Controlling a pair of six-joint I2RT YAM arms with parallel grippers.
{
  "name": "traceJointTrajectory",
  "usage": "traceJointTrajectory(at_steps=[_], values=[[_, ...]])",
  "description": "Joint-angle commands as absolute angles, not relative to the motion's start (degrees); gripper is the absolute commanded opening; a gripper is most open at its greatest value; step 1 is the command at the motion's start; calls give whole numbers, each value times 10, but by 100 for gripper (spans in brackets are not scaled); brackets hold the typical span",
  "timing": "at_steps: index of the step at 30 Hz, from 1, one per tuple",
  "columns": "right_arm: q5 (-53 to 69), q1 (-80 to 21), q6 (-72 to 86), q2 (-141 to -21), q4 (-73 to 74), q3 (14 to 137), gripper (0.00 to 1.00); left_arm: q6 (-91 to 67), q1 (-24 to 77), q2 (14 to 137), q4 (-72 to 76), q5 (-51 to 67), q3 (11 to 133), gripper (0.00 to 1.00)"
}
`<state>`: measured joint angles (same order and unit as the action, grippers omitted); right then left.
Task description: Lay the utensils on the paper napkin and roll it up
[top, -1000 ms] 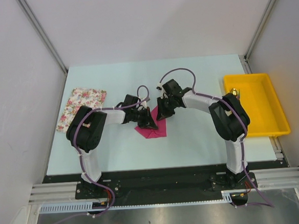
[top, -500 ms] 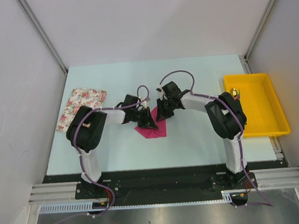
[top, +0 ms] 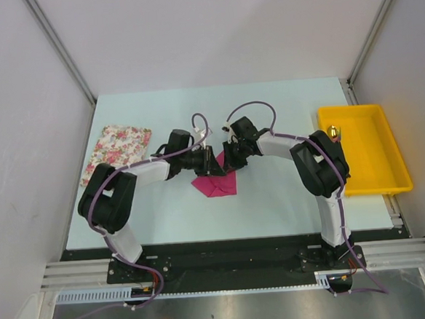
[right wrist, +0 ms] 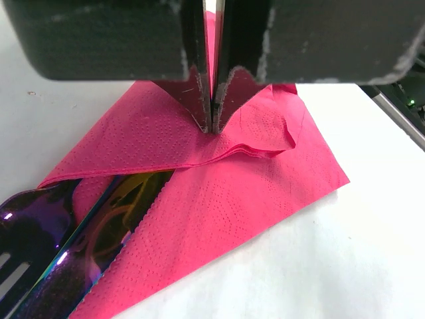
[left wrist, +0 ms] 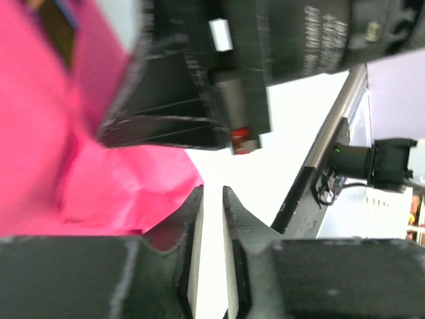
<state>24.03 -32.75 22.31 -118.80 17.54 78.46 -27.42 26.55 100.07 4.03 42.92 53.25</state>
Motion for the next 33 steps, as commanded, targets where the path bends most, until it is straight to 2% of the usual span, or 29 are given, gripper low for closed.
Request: traceJointTrajectory(at_steps=[1, 13, 19, 26, 33], values=[[209, -324, 203, -1220, 189, 779, 5, -286, 283, 1020, 77, 448, 536, 17], [206, -321, 200, -1224, 192, 789, 5, -309, 280, 1105, 76, 397, 547, 1], [207, -321, 200, -1225, 191, 797, 6, -314, 267, 1130, 64, 367, 540, 0], [243, -321, 208, -1187, 192, 814, 17, -304, 256, 1146, 62, 369, 541, 0], [258, -326, 223, -1159, 202, 809, 18, -306, 255, 1142, 65, 370, 540, 0]])
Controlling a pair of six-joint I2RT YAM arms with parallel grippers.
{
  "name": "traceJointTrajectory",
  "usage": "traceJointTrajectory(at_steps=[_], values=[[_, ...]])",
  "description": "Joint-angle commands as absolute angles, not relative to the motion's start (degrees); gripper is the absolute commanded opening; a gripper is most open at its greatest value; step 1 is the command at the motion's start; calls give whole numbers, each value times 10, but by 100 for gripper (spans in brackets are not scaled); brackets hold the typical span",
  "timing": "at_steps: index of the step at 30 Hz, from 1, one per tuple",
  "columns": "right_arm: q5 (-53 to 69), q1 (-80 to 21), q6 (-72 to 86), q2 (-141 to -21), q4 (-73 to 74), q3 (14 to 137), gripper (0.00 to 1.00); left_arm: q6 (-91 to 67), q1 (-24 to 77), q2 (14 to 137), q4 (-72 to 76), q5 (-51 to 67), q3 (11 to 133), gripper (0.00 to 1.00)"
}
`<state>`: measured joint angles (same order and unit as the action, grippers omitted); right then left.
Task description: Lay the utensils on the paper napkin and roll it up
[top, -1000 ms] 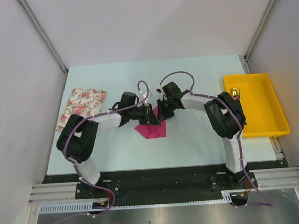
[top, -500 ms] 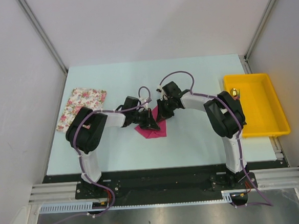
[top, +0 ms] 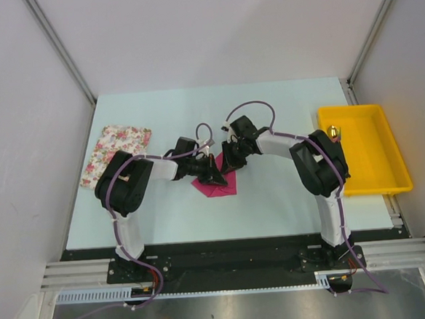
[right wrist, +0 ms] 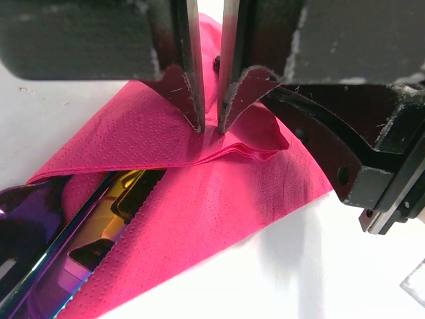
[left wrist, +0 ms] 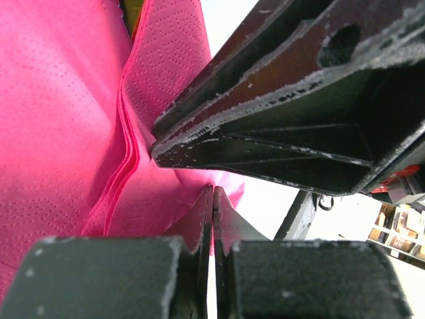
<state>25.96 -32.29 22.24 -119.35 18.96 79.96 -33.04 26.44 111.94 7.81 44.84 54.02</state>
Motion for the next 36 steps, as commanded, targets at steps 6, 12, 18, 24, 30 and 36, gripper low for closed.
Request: traceJointTrajectory(at_steps=[6, 12, 18, 24, 30, 36], values=[[260, -325, 224, -1140, 211, 804, 19, -306, 253, 1138, 66, 371, 536, 0], [255, -329, 222, -1159, 213, 805, 19, -307, 252, 1138, 64, 372, 541, 0], [234, -334, 204, -1187, 222, 804, 18, -307, 250, 1138, 62, 373, 543, 0], [216, -333, 186, -1217, 214, 793, 16, -302, 250, 1136, 62, 375, 546, 1], [200, -331, 178, -1224, 216, 785, 12, -295, 247, 1111, 62, 388, 541, 4], [204, -329, 172, -1226, 218, 783, 10, -290, 248, 1058, 66, 420, 541, 12]])
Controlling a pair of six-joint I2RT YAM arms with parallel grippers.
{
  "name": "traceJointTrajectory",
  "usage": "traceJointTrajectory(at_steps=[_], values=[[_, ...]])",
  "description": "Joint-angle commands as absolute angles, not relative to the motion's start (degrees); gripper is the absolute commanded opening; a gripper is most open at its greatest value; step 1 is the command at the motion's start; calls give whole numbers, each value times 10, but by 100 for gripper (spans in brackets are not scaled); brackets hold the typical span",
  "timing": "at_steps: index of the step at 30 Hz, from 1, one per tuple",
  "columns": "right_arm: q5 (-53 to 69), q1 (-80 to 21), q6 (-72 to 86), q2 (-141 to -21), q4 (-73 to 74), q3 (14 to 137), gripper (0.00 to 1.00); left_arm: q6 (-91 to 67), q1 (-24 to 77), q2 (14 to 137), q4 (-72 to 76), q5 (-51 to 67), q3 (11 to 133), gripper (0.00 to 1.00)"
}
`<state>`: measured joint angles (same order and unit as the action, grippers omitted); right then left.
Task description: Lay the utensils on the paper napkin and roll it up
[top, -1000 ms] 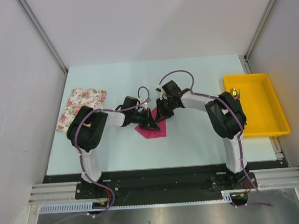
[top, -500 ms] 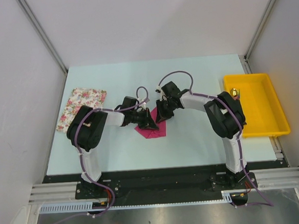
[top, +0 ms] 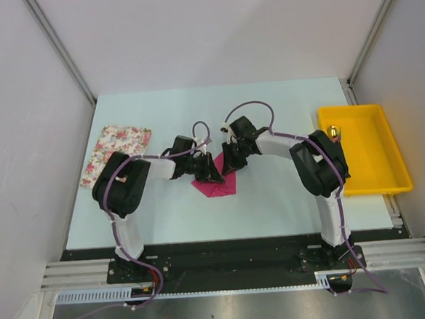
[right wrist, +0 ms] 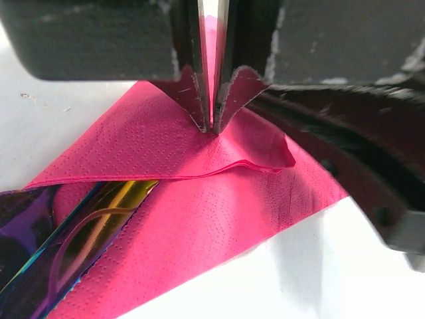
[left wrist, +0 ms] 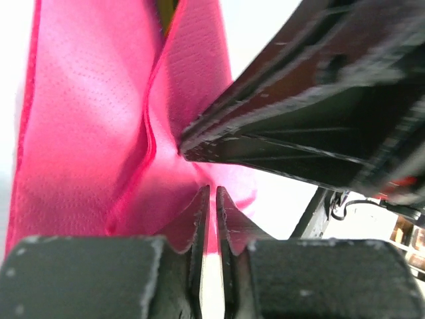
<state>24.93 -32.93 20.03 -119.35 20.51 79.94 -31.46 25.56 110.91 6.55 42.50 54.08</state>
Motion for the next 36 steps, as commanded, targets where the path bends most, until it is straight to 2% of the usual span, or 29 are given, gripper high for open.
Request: traceJointTrajectory(at_steps=[1, 3, 5, 7, 8, 12, 19, 26, 36], values=[[205, -330, 170, -1227, 218, 784, 10, -288, 248, 1052, 64, 423, 539, 13], [207, -329, 168, -1225, 218, 784, 9, -286, 243, 1028, 56, 422, 528, 19], [207, -329, 163, -1224, 218, 783, 8, -286, 231, 1008, 44, 418, 519, 32], [207, -330, 162, -1225, 218, 783, 8, -277, 209, 979, 13, 405, 501, 38], [206, -330, 161, -1225, 218, 783, 8, -273, 200, 970, 4, 402, 494, 44], [205, -330, 161, -1231, 217, 785, 6, -235, 158, 930, -81, 374, 466, 61], [203, -330, 163, -1245, 214, 789, 5, -192, 122, 954, -122, 333, 456, 62], [201, -328, 169, -1257, 214, 797, 4, -229, 158, 1067, -38, 418, 485, 59], [197, -328, 173, -1273, 214, 810, 3, -287, 195, 1117, 98, 468, 518, 61]])
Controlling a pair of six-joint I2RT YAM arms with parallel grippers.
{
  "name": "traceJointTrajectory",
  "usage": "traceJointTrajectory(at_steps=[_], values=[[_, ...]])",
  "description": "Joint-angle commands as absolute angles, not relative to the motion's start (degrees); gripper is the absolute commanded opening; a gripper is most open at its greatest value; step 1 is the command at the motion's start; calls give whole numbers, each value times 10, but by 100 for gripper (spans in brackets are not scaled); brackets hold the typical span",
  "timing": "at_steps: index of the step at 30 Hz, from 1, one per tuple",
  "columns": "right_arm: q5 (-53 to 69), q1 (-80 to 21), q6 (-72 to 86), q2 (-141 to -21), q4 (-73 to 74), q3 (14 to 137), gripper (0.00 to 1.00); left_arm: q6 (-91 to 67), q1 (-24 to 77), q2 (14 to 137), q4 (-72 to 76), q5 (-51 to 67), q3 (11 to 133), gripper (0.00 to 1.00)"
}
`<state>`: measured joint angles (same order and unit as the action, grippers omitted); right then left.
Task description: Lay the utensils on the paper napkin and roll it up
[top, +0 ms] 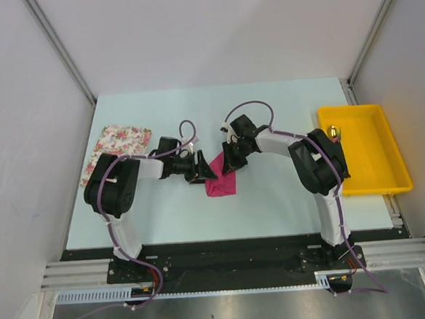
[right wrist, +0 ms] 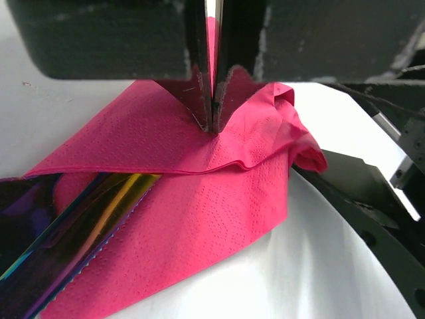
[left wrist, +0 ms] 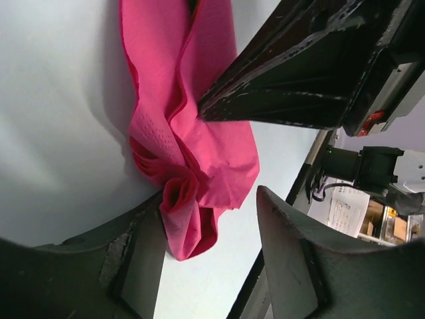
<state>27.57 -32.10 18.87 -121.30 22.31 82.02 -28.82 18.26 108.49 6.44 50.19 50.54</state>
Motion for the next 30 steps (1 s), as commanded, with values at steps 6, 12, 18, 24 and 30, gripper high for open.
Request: traceJointTrajectory(at_steps=[6, 12, 18, 24, 30], values=[[194, -327, 176, -1274, 214, 813, 2, -283, 176, 1102, 62, 458, 504, 51], [194, -328, 177, -1276, 213, 816, 2, -285, 151, 1058, 55, 487, 454, 43], [193, -328, 176, -1277, 214, 818, 1, -300, 151, 1049, 90, 506, 444, 21], [193, -330, 176, -1280, 213, 819, 1, -340, 161, 1023, 124, 533, 468, 0], [192, -330, 178, -1281, 213, 824, 0, -389, 206, 1017, 178, 563, 483, 0]])
